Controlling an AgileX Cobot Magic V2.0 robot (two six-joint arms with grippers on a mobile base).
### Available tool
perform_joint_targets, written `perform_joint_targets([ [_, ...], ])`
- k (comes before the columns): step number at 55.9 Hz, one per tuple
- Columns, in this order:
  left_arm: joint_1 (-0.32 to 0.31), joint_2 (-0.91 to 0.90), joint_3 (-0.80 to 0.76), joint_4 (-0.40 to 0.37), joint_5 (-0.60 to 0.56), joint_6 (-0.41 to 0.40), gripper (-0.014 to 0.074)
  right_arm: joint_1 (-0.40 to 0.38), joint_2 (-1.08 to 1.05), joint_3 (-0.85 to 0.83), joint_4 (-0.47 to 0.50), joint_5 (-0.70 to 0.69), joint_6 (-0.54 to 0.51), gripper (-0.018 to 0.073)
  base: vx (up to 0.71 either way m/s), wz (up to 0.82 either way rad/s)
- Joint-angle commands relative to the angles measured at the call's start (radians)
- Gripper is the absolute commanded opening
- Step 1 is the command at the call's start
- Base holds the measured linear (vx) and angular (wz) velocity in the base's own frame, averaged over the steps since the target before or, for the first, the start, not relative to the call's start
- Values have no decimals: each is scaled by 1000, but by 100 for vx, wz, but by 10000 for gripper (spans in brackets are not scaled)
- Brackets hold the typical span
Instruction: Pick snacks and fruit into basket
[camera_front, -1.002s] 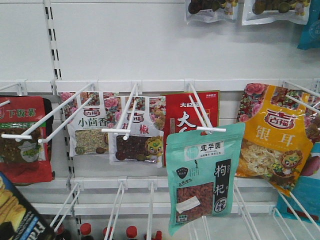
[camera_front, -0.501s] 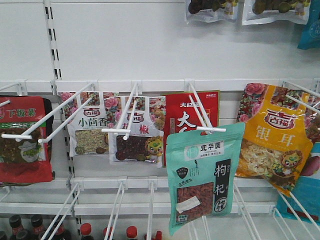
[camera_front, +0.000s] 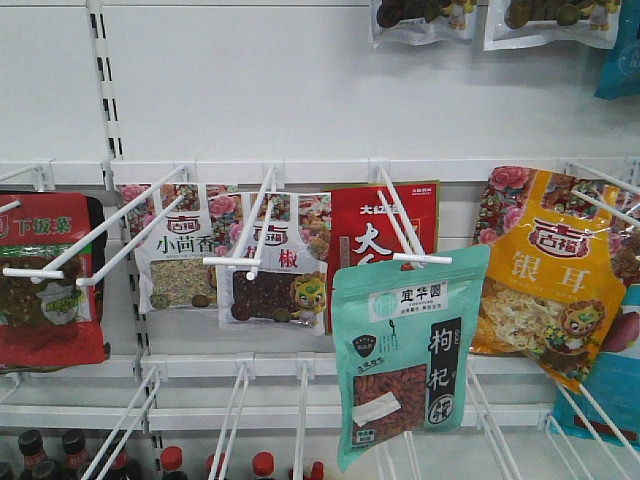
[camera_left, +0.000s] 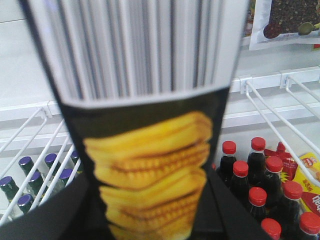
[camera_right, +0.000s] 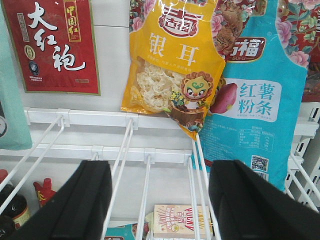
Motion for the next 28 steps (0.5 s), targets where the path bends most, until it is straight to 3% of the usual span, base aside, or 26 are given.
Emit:
perform_joint_targets([
  [1, 0, 6, -38, 8, -104, -6, 127, -4, 9, -30, -5, -84, -11, 491, 0, 0],
  [28, 0, 6, -38, 8, -104, -6, 127, -4, 9, -30, -4, -84, -10, 491, 0, 0],
])
